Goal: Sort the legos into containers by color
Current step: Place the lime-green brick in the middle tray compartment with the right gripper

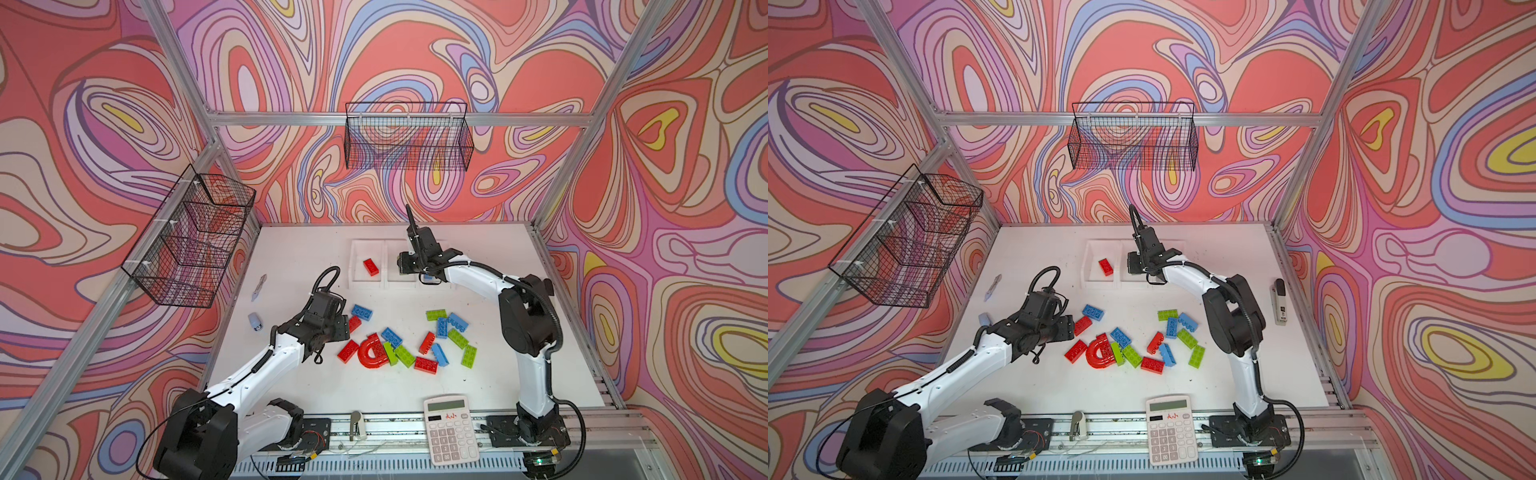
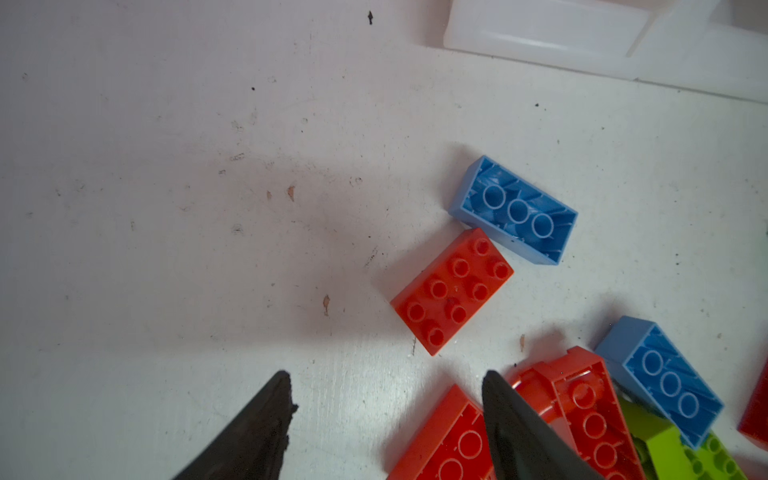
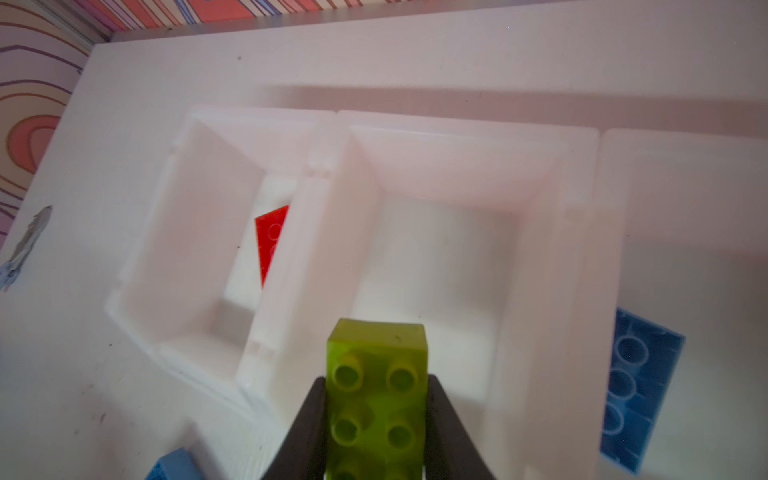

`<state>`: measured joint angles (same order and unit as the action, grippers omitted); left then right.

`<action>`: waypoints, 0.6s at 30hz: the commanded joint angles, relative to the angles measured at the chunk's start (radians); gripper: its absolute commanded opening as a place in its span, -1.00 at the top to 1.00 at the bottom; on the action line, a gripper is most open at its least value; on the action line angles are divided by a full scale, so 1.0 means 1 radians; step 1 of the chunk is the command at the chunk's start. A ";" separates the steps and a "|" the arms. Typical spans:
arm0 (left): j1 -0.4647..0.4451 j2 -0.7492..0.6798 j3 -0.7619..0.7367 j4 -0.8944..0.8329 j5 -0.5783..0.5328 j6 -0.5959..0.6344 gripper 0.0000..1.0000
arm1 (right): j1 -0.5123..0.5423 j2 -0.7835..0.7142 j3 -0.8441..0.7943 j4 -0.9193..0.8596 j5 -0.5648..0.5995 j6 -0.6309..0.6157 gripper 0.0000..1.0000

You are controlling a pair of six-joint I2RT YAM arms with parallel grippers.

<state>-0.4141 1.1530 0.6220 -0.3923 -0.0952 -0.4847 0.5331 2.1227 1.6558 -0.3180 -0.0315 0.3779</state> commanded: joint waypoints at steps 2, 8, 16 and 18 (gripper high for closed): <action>-0.021 0.043 0.019 0.014 -0.017 0.020 -0.49 | -0.008 0.079 0.092 0.030 -0.035 0.001 0.16; -0.029 0.096 0.042 0.045 -0.003 0.052 -0.49 | -0.025 0.060 0.088 0.062 -0.057 0.016 -0.26; -0.059 0.200 0.102 0.069 -0.005 0.124 -0.50 | -0.058 -0.179 -0.080 0.126 -0.061 0.008 -0.29; -0.062 0.238 0.121 0.069 -0.005 0.140 -0.50 | -0.065 -0.251 -0.131 0.131 -0.052 -0.003 -0.28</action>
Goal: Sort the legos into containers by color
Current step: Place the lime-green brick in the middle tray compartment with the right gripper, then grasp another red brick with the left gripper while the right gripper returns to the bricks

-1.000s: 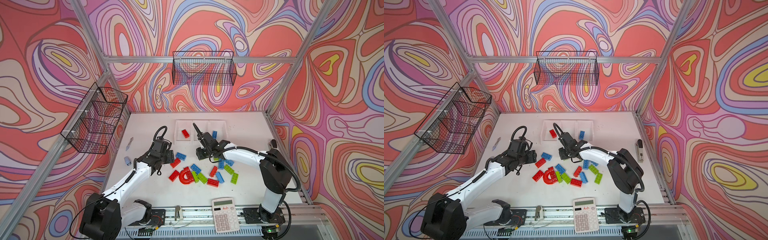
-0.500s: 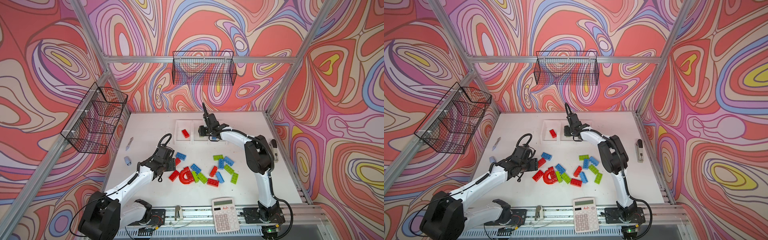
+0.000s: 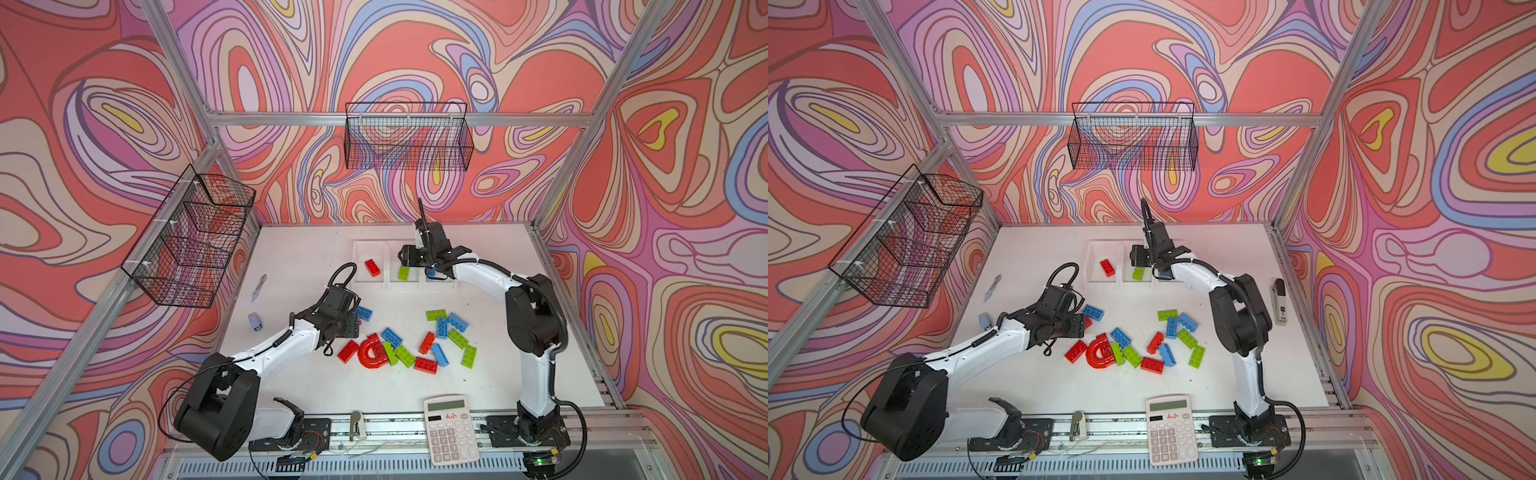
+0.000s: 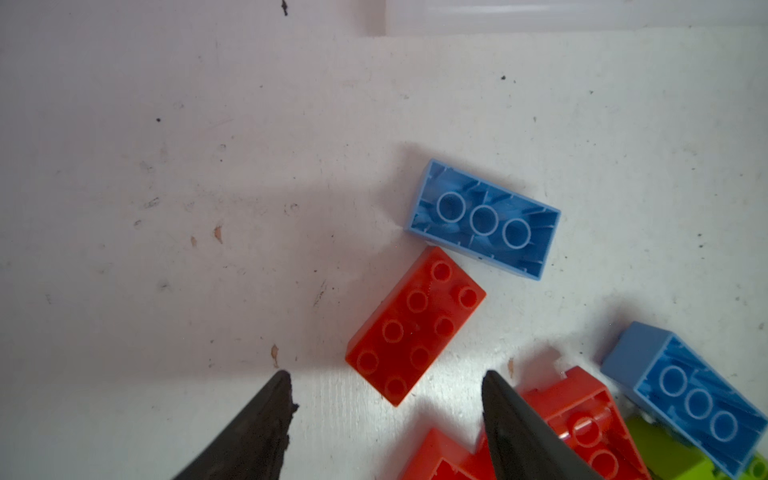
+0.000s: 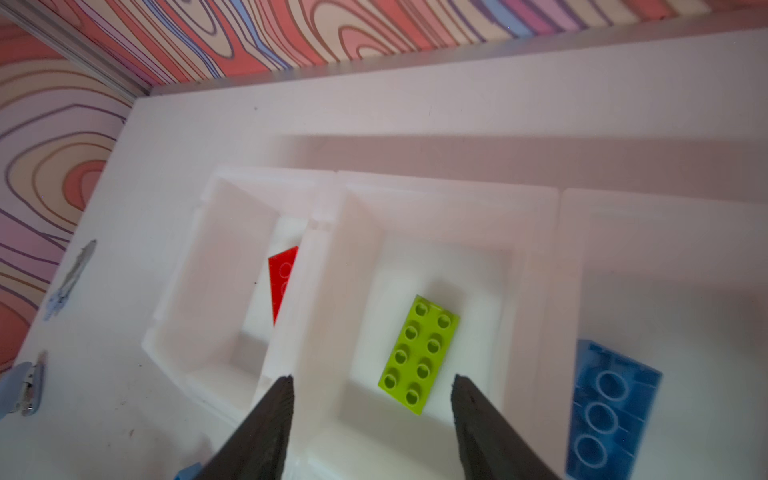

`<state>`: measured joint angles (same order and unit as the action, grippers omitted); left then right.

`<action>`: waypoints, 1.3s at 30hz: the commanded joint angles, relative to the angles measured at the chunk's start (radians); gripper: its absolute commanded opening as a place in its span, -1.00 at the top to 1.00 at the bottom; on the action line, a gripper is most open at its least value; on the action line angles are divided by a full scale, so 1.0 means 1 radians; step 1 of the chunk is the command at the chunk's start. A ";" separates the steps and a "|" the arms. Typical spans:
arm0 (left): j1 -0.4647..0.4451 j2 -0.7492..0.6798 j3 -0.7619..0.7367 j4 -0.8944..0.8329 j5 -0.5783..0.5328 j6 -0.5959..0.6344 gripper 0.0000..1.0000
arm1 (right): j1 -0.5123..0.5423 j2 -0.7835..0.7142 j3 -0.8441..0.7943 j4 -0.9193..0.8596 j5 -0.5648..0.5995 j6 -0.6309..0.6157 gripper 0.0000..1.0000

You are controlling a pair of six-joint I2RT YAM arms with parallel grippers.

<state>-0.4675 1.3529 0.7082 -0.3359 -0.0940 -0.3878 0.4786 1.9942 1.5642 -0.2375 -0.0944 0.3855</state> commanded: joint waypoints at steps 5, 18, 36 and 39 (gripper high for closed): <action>-0.012 0.121 0.078 0.008 0.002 0.072 -0.50 | -0.037 -0.274 -0.144 0.036 0.043 -0.032 -0.28; -0.024 0.271 0.167 -0.045 0.020 0.089 -0.39 | -0.097 -0.416 -0.309 0.017 0.079 -0.038 -0.29; -0.028 0.211 0.174 -0.099 0.005 0.071 0.51 | -0.129 -0.455 -0.461 -0.156 0.107 -0.091 -0.26; -0.028 0.129 0.171 -0.114 -0.009 0.071 0.56 | -0.129 -0.473 -0.514 -0.205 0.099 -0.092 -0.28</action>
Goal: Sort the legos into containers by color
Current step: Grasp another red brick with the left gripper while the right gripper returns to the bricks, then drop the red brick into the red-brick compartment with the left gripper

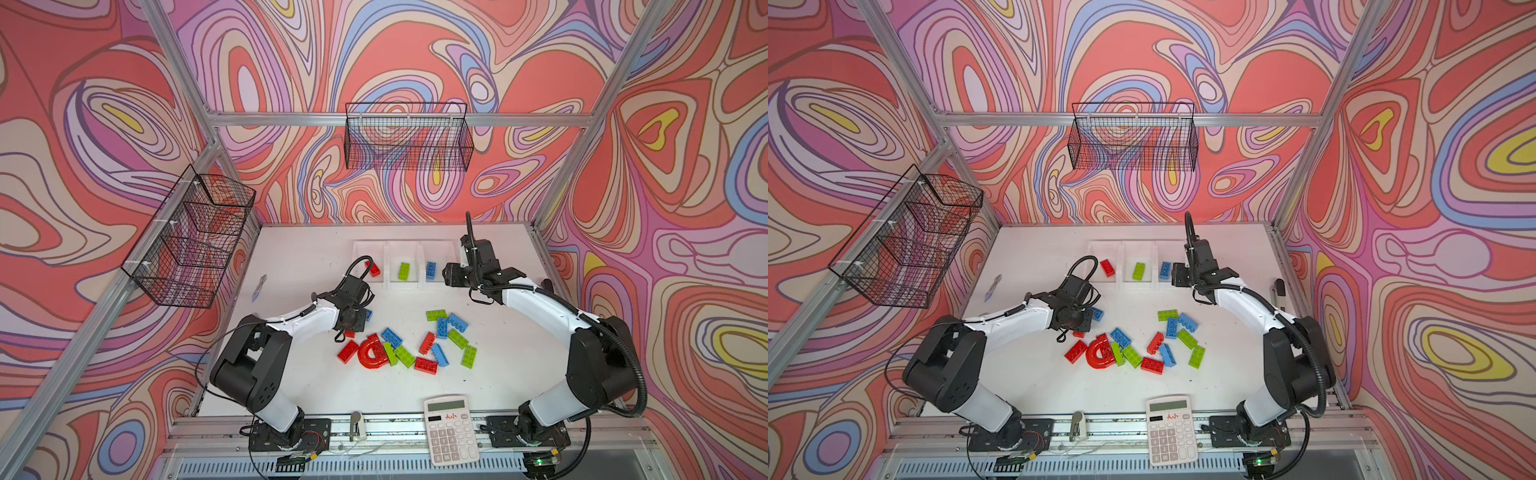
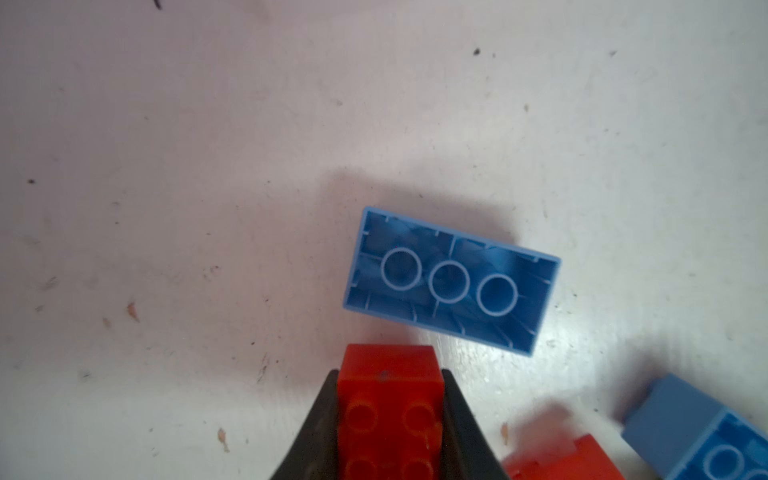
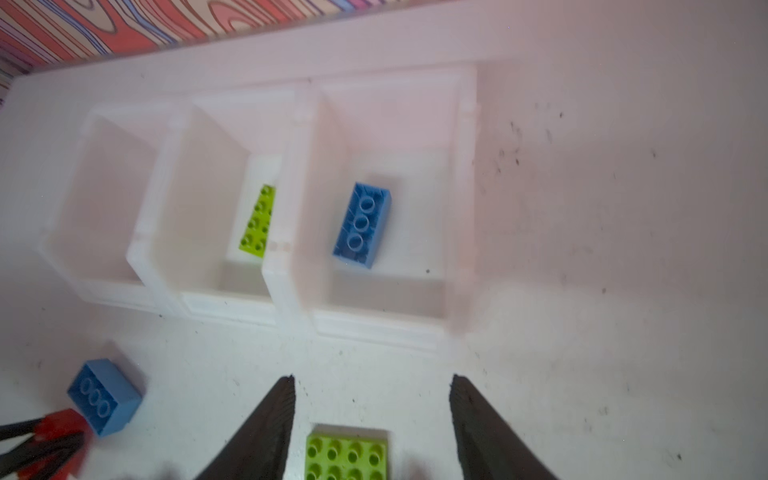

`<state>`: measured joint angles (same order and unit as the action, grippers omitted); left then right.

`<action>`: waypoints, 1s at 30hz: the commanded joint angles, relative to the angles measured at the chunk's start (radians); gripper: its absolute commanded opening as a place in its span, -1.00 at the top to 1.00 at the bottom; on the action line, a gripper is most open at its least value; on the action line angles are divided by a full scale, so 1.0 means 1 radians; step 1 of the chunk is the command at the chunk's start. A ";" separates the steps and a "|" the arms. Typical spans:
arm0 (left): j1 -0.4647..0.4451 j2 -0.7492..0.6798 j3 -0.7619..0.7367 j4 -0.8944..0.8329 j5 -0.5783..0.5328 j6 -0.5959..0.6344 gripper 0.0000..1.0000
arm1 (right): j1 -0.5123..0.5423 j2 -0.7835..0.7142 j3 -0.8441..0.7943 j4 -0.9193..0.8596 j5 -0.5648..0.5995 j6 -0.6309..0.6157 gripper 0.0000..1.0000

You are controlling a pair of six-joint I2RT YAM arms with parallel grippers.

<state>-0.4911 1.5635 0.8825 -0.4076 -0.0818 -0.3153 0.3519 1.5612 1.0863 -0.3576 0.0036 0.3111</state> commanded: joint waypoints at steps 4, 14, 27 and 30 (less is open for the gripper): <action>-0.003 -0.152 0.055 -0.059 -0.037 0.021 0.58 | -0.001 -0.075 -0.100 -0.112 0.002 -0.003 -0.29; 0.027 0.125 0.465 -0.119 -0.082 0.115 0.58 | -0.001 -0.180 -0.223 -0.147 -0.023 0.039 -0.29; 0.095 0.537 0.868 -0.124 -0.058 0.115 0.23 | -0.002 -0.250 -0.300 -0.180 -0.004 0.076 -0.32; 0.095 0.543 0.877 -0.121 -0.059 0.102 -0.19 | -0.001 -0.246 -0.312 -0.172 -0.017 0.078 -0.32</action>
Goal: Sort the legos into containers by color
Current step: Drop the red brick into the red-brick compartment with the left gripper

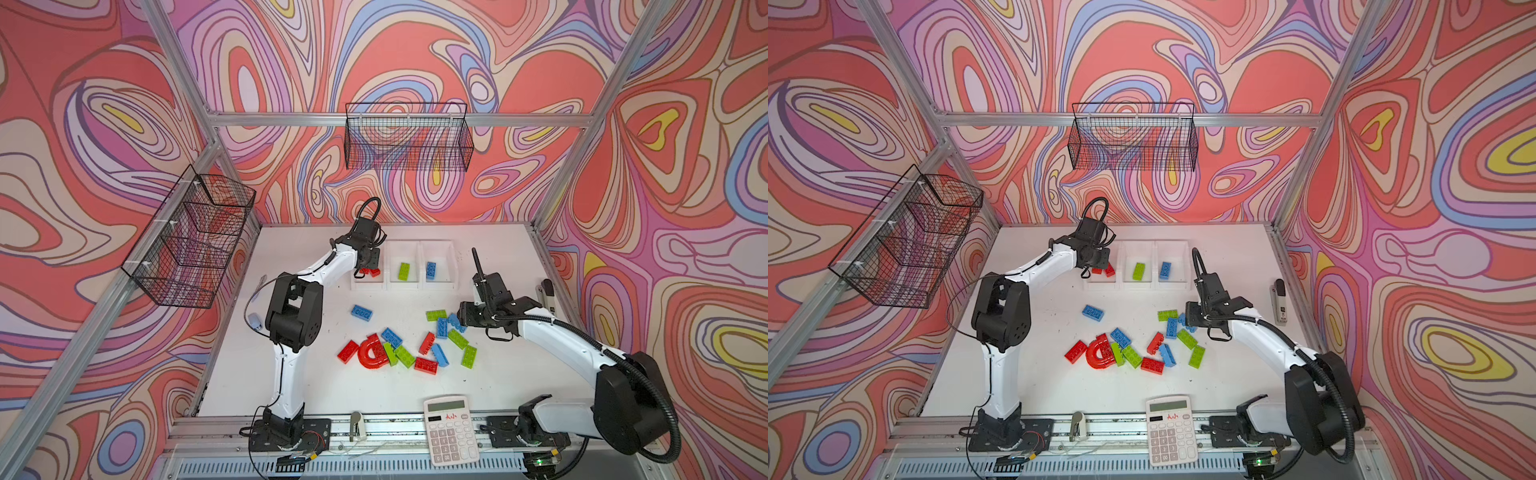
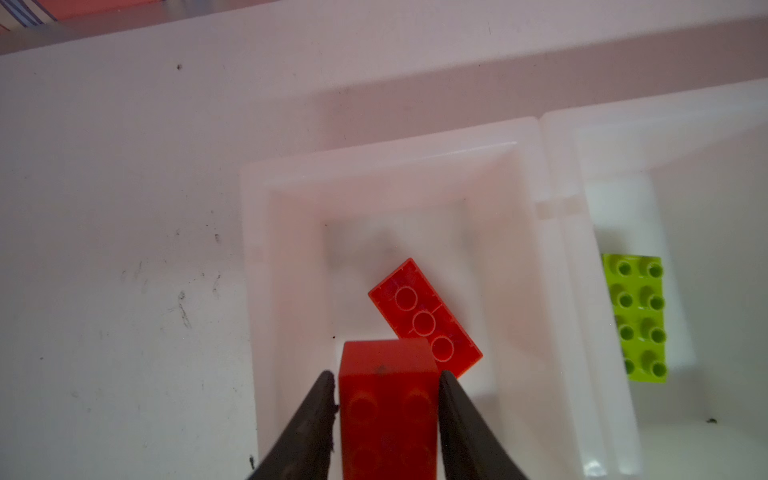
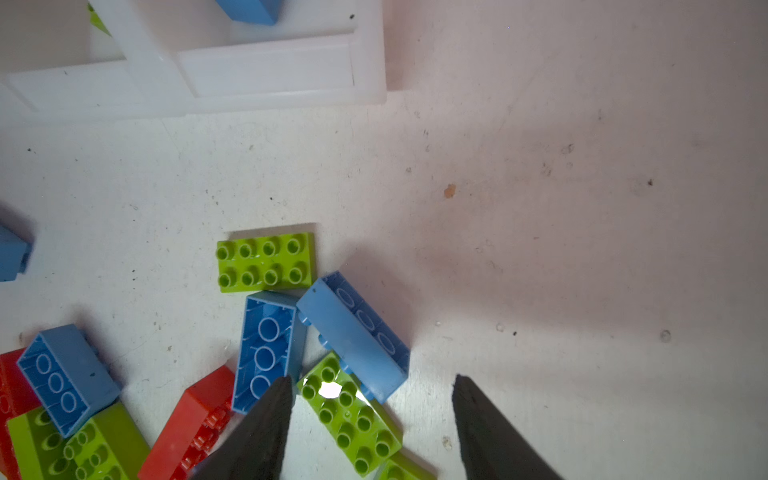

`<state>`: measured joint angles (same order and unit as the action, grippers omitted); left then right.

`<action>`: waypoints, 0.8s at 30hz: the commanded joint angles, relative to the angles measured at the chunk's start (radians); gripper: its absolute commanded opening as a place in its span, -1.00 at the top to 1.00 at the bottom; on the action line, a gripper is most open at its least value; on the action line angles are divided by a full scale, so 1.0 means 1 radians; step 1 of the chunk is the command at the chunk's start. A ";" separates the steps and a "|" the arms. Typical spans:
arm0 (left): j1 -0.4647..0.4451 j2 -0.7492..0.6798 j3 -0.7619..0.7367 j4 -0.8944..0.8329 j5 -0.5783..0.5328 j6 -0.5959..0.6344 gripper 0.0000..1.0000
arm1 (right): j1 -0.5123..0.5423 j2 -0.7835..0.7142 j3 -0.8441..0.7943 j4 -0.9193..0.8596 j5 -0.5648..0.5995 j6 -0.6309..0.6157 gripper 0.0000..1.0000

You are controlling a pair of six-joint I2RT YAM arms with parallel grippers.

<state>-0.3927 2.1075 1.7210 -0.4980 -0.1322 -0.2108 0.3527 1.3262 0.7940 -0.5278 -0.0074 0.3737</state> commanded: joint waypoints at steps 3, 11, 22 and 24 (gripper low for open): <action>-0.003 -0.031 0.016 -0.007 -0.016 0.006 -0.62 | -0.002 0.003 -0.016 -0.004 -0.016 0.000 -0.33; -0.001 -0.213 -0.094 0.044 -0.054 0.007 -0.73 | -0.001 0.056 -0.008 -0.013 -0.033 -0.043 -0.33; 0.000 -0.535 -0.458 0.211 -0.041 -0.007 -0.69 | 0.008 0.132 0.048 -0.022 -0.024 -0.085 -0.33; 0.004 -0.582 -0.494 0.187 -0.066 -0.004 -0.69 | 0.009 0.151 0.056 -0.020 -0.017 -0.088 -0.33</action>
<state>-0.3935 1.5730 1.2724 -0.3176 -0.1654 -0.2134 0.3550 1.4544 0.8223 -0.5388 -0.0380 0.3050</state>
